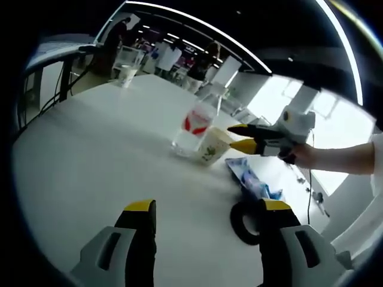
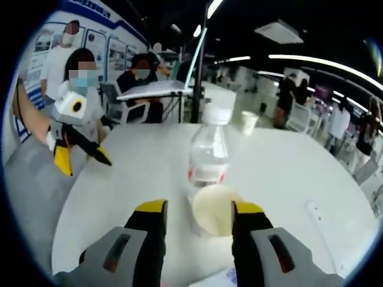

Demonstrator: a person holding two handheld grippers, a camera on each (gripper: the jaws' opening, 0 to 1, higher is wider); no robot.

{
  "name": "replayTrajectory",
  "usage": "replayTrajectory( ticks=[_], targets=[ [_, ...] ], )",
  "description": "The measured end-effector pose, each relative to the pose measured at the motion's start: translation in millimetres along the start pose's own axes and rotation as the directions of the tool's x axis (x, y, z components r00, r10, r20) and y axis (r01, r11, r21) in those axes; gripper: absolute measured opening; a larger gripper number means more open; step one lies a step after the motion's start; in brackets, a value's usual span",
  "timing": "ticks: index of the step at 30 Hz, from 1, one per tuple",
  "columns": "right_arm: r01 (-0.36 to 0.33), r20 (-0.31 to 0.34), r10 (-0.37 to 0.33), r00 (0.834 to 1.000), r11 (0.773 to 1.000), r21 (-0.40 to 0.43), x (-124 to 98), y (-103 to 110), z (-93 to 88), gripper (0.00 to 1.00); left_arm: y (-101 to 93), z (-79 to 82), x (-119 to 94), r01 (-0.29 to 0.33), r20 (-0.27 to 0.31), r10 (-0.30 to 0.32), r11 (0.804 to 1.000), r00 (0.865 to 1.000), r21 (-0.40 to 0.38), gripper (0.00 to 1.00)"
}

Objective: Arrange the tabletop items into an orderly group along one side of the table until the central work area is clear of visible clutter.

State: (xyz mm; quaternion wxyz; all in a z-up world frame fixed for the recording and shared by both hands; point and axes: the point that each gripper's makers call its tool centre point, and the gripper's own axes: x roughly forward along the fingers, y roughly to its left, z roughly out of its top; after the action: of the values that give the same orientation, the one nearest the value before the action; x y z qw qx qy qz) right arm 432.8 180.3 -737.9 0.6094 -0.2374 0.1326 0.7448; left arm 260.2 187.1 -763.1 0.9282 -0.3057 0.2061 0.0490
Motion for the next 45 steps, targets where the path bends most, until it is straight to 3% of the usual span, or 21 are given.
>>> replayTrajectory(
  ticks=[12,26,45],
  targets=[
    [0.011,-0.007,-0.011,1.000,0.999,0.030,-16.6,6.1,0.1,0.47,-5.2,-3.8,2.2,0.014,-0.014,-0.014,1.000,1.000,0.007,0.73],
    [0.058,-0.012,-0.057,0.998,0.994,0.088,-53.0,9.7,-10.4,0.51,-12.5,-13.2,1.5,0.028,-0.061,-0.027,1.000,0.998,0.011,0.74],
    [0.094,-0.021,-0.092,0.996,0.985,0.141,-83.0,20.7,-26.2,0.56,-17.4,-25.2,-3.5,0.030,-0.101,-0.028,0.999,0.995,0.012,0.74]
  ],
)
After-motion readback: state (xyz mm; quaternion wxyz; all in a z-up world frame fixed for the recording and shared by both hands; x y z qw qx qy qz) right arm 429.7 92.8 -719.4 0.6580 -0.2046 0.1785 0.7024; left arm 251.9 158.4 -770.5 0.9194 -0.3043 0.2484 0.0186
